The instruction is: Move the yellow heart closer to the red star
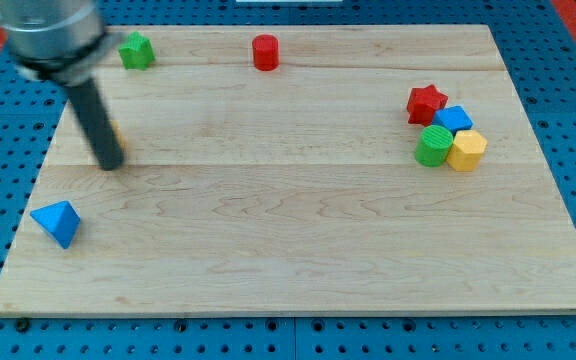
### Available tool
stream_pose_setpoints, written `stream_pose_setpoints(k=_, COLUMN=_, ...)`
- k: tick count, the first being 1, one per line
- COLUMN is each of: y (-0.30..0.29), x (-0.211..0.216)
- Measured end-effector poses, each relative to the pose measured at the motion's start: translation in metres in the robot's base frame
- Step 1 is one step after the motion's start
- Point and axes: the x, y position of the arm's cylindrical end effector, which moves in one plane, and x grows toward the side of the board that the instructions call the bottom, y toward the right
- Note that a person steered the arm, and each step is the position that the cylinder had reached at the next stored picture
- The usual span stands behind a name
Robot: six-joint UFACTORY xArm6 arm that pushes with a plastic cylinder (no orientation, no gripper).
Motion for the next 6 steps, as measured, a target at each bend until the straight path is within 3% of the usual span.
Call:
stream_pose_setpoints(k=1, y=-0.052, x=-0.018)
stream_pose_setpoints(k=2, y=-0.036, x=-0.043)
stream_pose_setpoints(k=6, y=0.228, x=-0.04)
